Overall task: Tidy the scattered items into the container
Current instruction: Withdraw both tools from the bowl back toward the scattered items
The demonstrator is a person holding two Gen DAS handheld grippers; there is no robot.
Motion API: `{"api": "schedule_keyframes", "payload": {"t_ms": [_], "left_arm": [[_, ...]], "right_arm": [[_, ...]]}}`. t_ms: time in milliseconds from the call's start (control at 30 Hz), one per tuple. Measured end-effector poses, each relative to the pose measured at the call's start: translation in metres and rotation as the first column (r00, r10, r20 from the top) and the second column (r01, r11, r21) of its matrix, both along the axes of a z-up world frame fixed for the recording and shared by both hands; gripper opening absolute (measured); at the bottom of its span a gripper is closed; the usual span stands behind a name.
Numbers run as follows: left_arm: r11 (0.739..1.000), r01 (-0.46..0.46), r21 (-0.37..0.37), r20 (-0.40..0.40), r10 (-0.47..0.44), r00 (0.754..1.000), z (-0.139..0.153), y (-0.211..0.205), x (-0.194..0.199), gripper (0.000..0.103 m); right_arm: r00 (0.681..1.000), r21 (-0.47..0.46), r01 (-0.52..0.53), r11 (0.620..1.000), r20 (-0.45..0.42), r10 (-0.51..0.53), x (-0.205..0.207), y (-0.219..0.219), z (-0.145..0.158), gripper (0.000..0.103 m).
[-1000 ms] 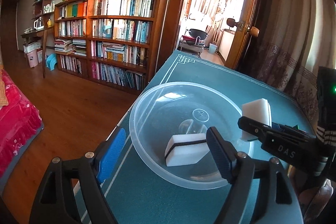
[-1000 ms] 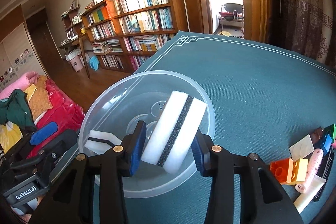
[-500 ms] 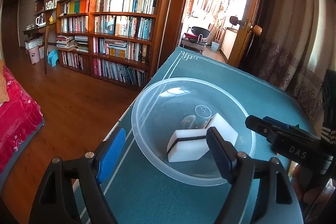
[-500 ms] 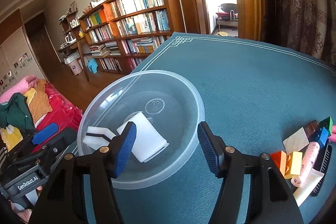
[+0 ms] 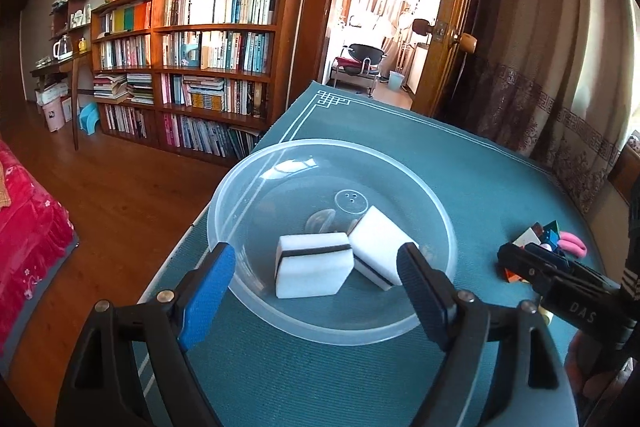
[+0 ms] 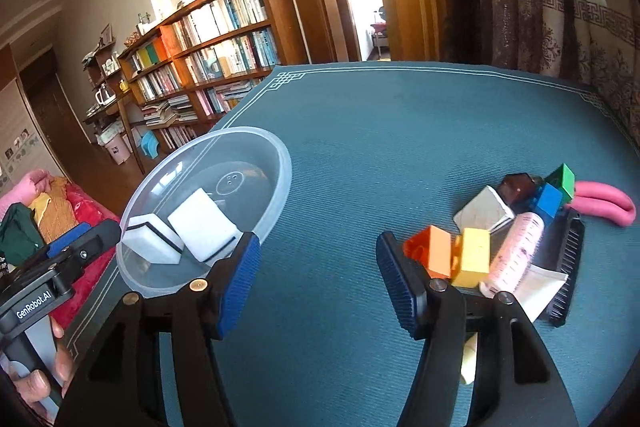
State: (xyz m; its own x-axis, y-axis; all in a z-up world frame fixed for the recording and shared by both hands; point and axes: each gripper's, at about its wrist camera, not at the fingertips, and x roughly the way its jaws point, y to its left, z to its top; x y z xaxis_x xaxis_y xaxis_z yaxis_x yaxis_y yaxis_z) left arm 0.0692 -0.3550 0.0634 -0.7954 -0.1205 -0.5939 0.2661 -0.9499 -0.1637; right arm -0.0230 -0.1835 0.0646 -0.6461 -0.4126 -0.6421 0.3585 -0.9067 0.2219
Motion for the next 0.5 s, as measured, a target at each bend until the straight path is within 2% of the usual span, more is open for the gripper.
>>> {"api": "schedule_keyframes", "payload": {"t_ms": [233,500], "left_arm": [[0.999,0.049,-0.01,-0.011,-0.049,0.999,0.005,0.023,-0.002,0.091],[0.989,0.137,-0.062,-0.017,-0.138,0.99,0.01,0.068,-0.007,0.091]], "right_arm": [[0.991,-0.02,0.133,0.991,0.007,-0.133,0.006,0.056,-0.001,0.064],[0.955,-0.019,0.297,0.955,0.013,-0.297,0.017,0.13,-0.01,0.064]]}}
